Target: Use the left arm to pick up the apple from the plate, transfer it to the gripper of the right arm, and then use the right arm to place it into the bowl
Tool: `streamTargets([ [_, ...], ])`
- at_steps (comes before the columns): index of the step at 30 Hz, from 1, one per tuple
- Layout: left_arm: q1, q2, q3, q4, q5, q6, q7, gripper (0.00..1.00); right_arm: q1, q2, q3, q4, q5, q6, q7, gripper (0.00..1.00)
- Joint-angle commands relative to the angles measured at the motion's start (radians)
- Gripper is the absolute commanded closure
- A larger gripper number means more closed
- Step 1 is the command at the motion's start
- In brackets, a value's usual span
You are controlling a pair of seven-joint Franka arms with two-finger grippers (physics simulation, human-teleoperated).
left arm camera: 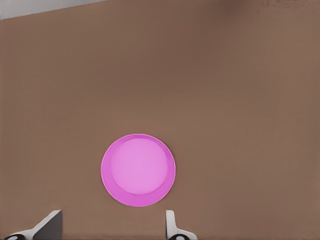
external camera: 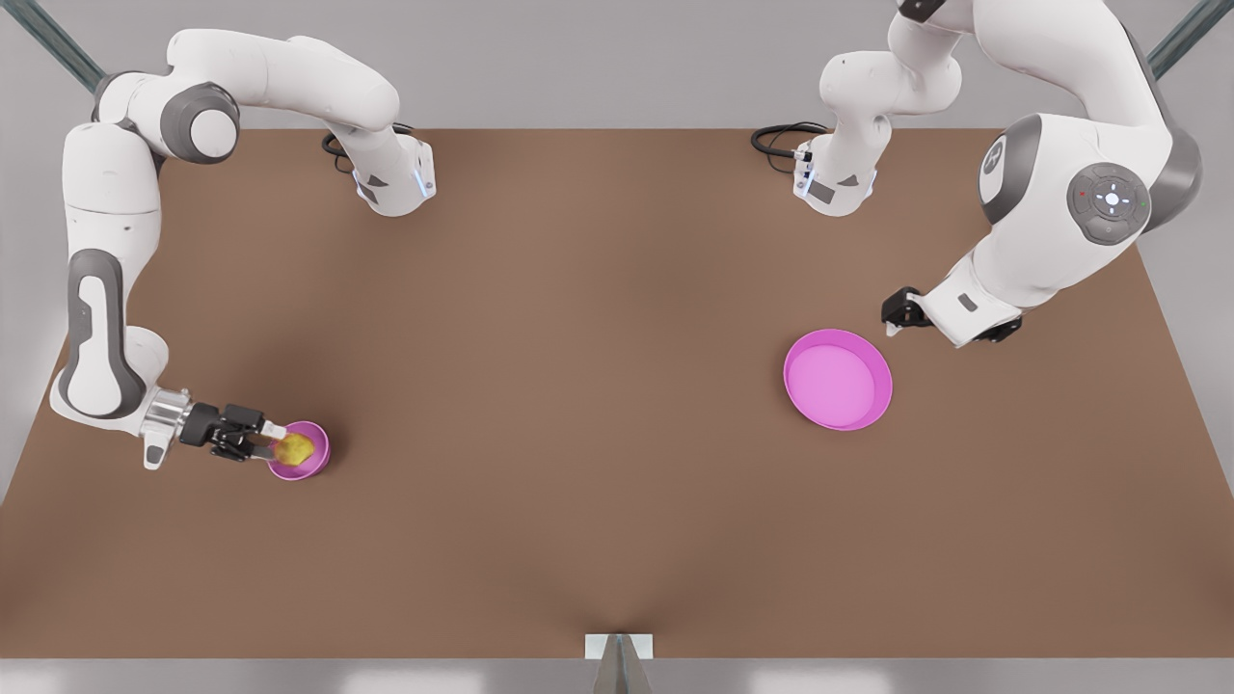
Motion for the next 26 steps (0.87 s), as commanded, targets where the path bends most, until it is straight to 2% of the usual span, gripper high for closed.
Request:
streamTargets([
  [1, 0.000, -0.001, -0.001, 0.000, 0.000, -0.001, -0.117, 0.00, 0.000, -0.004, 0.001, 0.000, -0.023, 0.019, 0.066, 0.00],
  [4, -0.002, -0.001, -0.001, 0.000, 0.000, -0.001, -0.117, 0.00, -0.009, -0.027, 0.005, 0.055, -0.110, 0.002, 0.126, 0.00],
  [7, -0.002, -0.001, -0.001, 0.000, 0.000, -0.001, -0.117, 0.00, -0.001, -0.200, 0.015, 0.080, -0.247, -0.070, 0.262, 0.00],
  [8, -0.002, -0.001, -0.001, 0.000, 0.000, -0.001, -0.117, 0.00, 0.005, -0.231, 0.034, 0.153, -0.335, -0.108, 0.346, 0.00],
  [10, -0.002, -0.001, -0.002, 0.000, 0.004, 0.001, -0.111, 0.00, 0.019, -0.287, 0.192, 0.273, -0.556, -0.153, 0.570, 0.00],
  [11, -0.002, -0.001, -0.002, 0.000, 0.007, 0.001, -0.105, 0.00, 0.080, -0.398, 0.189, 0.250, -0.598, -0.154, 0.679, 0.00],
  [12, -0.002, -0.001, -0.002, 0.002, 0.007, 0.002, -0.105, 0.00, 0.143, -0.530, 0.173, 0.149, -0.647, -0.147, 0.791, 0.00],
  [14, -0.009, 0.002, -0.001, 0.002, 0.012, 0.007, -0.105, 0.00, 0.411, -0.630, -0.079, 0.122, -0.725, -0.226, 0.922, 0.00],
  [15, -0.011, 0.003, -0.001, 0.008, 0.012, 0.008, -0.107, 0.00, 0.490, -0.641, -0.145, 0.125, -0.759, -0.255, 0.978, 0.00],
  [16, -0.018, 0.019, -0.001, 0.025, 0.014, 0.007, -0.108, 0.00, 0.571, -0.657, -0.151, 0.131, -0.834, -0.288, 1.164, 0.00],
  [17, -0.018, 0.019, -0.001, 0.028, 0.014, 0.004, -0.108, 0.00, 0.603, -0.668, -0.159, 0.129, -0.854, -0.303, 1.224, 0.00],
  [20, -0.018, 0.019, -0.001, 0.028, 0.014, 0.001, -0.110, 0.00, 0.606, -0.665, -0.166, 0.120, -0.857, -0.229, 1.225, 0.00],
  [26, -0.025, 0.020, -0.001, 0.028, 0.014, -0.001, -0.113, 0.00, 0.612, -0.622, -0.162, 0.135, -0.854, -0.231, 1.244, 0.00],
])
